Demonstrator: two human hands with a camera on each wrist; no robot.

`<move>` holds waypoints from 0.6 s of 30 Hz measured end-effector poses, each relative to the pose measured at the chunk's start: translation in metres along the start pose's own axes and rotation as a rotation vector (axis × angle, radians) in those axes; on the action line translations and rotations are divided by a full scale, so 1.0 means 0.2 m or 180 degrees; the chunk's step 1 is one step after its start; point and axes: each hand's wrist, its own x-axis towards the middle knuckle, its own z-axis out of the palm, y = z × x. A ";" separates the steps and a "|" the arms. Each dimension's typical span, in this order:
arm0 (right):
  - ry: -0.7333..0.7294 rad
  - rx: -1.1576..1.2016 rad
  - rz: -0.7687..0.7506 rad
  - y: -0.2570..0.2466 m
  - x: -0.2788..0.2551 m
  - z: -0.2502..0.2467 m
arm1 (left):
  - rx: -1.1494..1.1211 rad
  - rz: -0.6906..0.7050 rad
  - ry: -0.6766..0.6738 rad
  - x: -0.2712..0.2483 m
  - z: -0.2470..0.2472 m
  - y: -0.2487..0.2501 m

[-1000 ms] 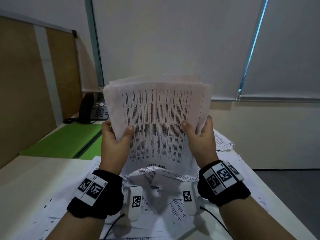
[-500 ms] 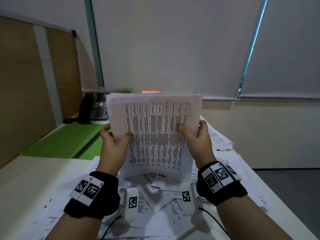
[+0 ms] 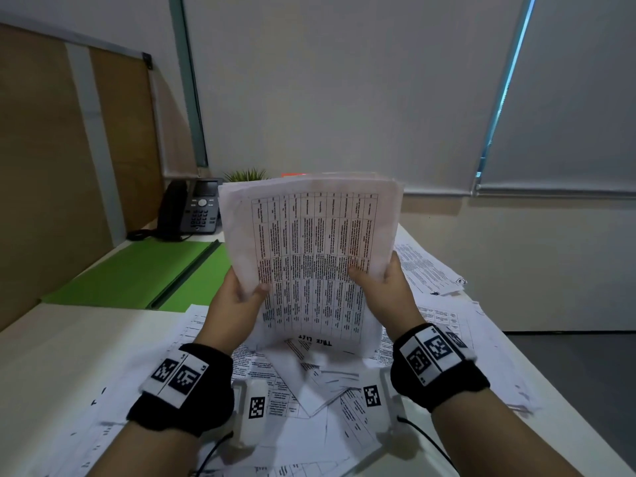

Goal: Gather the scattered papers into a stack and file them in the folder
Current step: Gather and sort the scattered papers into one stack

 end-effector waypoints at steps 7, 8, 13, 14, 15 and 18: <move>-0.0464 -0.0634 0.0157 -0.01 0.01 -0.04 | -0.0028 0.0199 0.0343 -0.03 0.00 0.03; -0.0609 -0.0857 0.0259 -0.01 0.01 -0.06 | -0.0052 0.0227 0.0433 -0.03 -0.01 0.03; -0.1048 -0.1993 0.0805 0.06 0.07 -0.19 | -0.0126 0.0362 0.0675 -0.01 -0.04 0.01; -0.1093 -0.2244 0.0882 0.07 0.09 -0.22 | -0.0156 0.0381 0.0714 0.00 -0.04 0.01; -0.1118 -0.2490 0.0952 0.08 0.11 -0.25 | -0.0195 0.0405 0.0745 0.01 -0.04 0.00; -0.1110 -0.3046 0.1118 0.09 0.16 -0.32 | -0.0277 0.0471 0.0739 0.02 -0.01 0.01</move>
